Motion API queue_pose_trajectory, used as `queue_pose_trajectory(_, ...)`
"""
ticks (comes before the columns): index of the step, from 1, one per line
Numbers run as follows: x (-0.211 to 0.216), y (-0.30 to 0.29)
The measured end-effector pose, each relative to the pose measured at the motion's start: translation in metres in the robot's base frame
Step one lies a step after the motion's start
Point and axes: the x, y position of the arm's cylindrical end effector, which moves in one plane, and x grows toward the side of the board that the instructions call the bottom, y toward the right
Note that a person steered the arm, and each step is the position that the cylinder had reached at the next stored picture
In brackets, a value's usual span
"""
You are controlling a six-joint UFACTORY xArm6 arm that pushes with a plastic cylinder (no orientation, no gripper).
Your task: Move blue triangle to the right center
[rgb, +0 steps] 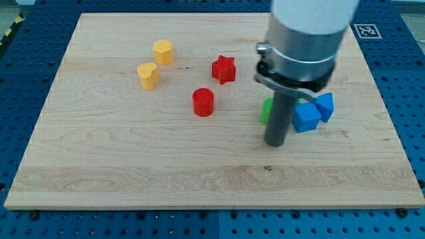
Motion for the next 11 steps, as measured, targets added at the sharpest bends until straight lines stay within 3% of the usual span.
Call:
queue_pose_trajectory(3, -0.012, 0.081)
queue_pose_trajectory(9, -0.13, 0.08)
queue_pose_trajectory(10, -0.139, 0.092)
queue_pose_trajectory(11, -0.117, 0.144)
